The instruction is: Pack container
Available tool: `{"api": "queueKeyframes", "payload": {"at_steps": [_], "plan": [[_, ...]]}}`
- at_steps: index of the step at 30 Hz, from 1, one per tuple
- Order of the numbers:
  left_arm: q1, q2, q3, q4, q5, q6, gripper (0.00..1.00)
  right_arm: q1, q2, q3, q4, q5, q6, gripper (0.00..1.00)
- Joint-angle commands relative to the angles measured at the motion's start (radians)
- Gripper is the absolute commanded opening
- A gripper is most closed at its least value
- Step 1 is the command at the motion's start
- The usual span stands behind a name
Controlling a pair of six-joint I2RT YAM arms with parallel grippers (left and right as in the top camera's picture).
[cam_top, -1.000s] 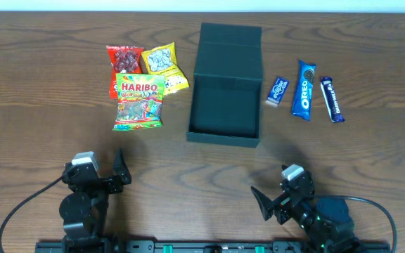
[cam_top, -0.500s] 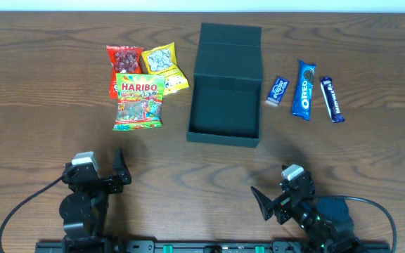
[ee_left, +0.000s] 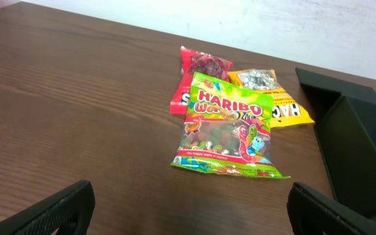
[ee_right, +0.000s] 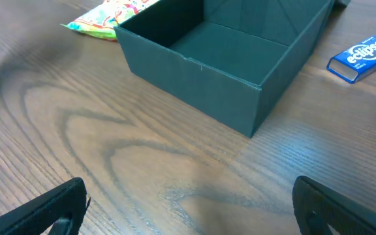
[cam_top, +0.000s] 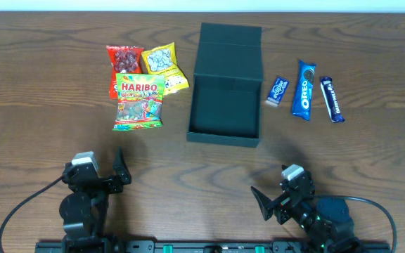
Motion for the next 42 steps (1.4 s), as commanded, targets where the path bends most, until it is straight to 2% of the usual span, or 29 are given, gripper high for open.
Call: {"api": "queueKeyframes", "payload": {"at_steps": [1,35,37,39,42], "plan": [[0.0,-0.008,-0.025,-0.004,-0.01,0.011,0.95,0.01,-0.01,-0.004,0.003,0.01,0.013,0.99],[0.0,-0.008,-0.025,-0.001,-0.008,0.01,0.95,0.01,-0.01,-0.004,0.003,0.01,0.013,0.99],[0.0,-0.008,-0.025,-0.002,0.031,-0.026,0.95,0.01,-0.01,-0.004,0.003,0.01,0.013,0.99],[0.0,-0.008,-0.024,-0.002,0.142,-0.134,0.95,0.01,-0.01,-0.004,0.003,0.01,0.013,0.99],[0.0,-0.008,-0.024,0.014,0.199,-0.232,0.95,0.01,-0.01,-0.004,0.003,0.01,0.013,0.99]]}}
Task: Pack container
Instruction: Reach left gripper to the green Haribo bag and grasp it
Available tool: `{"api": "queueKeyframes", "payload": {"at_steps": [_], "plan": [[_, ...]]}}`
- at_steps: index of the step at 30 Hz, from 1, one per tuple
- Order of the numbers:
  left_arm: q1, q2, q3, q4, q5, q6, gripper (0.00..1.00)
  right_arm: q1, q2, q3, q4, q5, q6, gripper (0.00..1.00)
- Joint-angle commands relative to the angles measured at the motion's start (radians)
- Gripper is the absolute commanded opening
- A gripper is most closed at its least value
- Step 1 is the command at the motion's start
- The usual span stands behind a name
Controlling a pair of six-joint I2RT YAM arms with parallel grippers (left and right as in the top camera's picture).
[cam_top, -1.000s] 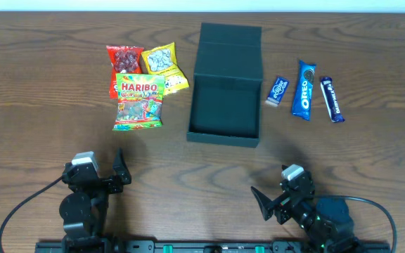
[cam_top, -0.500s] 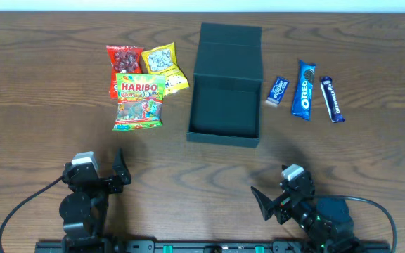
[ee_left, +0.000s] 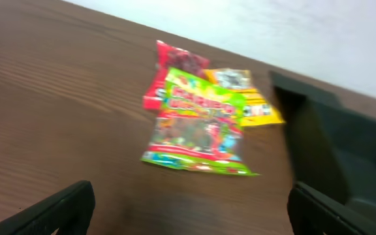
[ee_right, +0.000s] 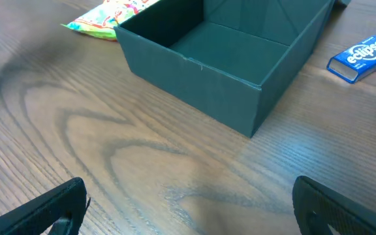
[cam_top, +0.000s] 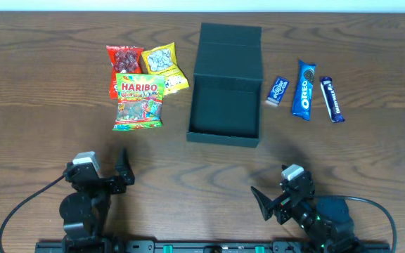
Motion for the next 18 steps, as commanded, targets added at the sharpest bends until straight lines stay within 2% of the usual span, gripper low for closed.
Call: {"api": "queueKeyframes", "payload": {"at_steps": [1,3,9,14,18], "plan": [[0.0,-0.008,-0.023,0.009,0.109,-0.18,0.95,0.01,-0.01,-0.004,0.003,0.01,0.013,0.99],[0.0,-0.008,-0.023,0.023,0.152,-0.271,0.95,0.01,-0.01,-0.004,0.003,0.01,0.013,0.99],[0.0,-0.004,-0.012,0.111,0.23,-0.215,0.95,0.01,-0.01,-0.004,0.003,0.01,0.013,0.99],[0.0,0.072,0.083,0.128,0.212,-0.114,0.95,0.01,-0.01,-0.004,0.003,0.01,0.013,0.99],[0.0,0.229,0.21,0.127,0.192,-0.014,0.95,0.01,-0.01,-0.005,0.003,0.01,0.013,0.99]]}}
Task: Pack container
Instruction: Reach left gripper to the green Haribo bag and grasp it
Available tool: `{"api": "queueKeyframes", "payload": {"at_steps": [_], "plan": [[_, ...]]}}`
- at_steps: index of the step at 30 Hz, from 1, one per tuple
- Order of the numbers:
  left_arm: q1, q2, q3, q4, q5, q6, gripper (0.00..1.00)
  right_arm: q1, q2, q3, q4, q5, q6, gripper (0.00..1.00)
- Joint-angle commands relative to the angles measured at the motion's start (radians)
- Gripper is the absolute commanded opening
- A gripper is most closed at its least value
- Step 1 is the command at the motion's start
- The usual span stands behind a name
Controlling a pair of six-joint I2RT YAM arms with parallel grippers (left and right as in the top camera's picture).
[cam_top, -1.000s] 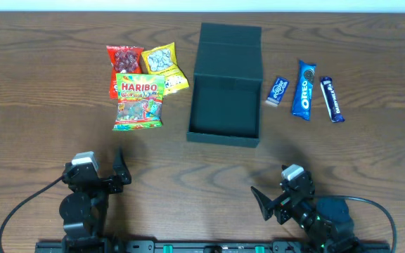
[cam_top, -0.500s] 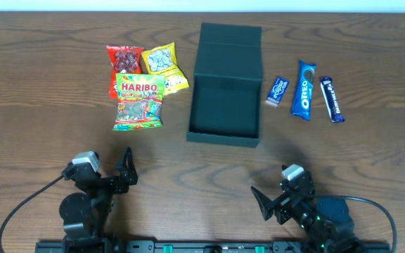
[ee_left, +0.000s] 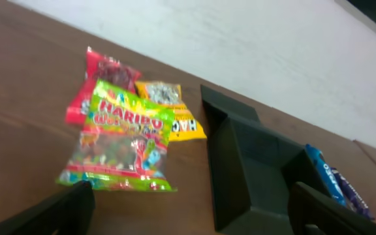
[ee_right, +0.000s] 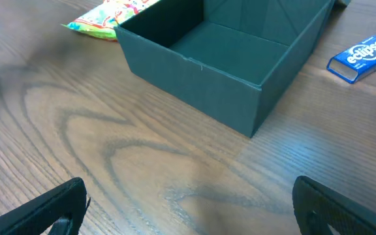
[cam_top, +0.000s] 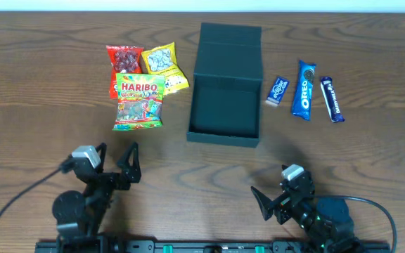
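Note:
The open dark green box stands mid-table with its lid up at the back, also in view as the box and the box. Left of it lie a Haribo bag, a red candy bag and a yellow bag. To its right are an Eclipse pack, an Oreo pack and a dark blue bar. My left gripper is open and empty near the front, short of the Haribo bag. My right gripper is open and empty, in front of the box.
The table's front edge runs just behind both arm bases, with cables trailing from them. A white wall lies beyond the far edge. Bare wood separates the grippers from the box and snacks.
My left gripper has shifted forward and turned to the right; its view now takes in the box and the Oreo pack beside the bags. The right arm has not moved.
Both grippers stood open and empty near the front edge, the left one facing the candy bags. Then the left view had shifted slightly, the bags sliding left. Now the left gripper is further forward and angled toward the box. The snacks and box lie unmoved.

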Motion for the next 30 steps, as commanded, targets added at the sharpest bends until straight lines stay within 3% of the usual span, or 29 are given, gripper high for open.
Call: {"api": "queueKeyframes", "payload": {"at_steps": [1,17,24,30], "plan": [[0.0,0.138,0.133,0.005,-0.005,0.13,0.95,0.01,-0.01,-0.004,0.003,0.01,0.013,0.99],[-0.01,1.168,0.761,-0.153,-0.084,0.377,0.95,0.01,-0.01,-0.004,0.003,0.01,0.013,0.99],[-0.09,1.417,0.843,-0.145,-0.221,0.443,0.95,0.01,-0.01,-0.004,0.003,0.01,0.013,0.99],[-0.111,1.572,0.843,-0.108,-0.216,0.439,0.95,0.01,-0.01,-0.004,0.003,0.01,0.013,0.99]]}}
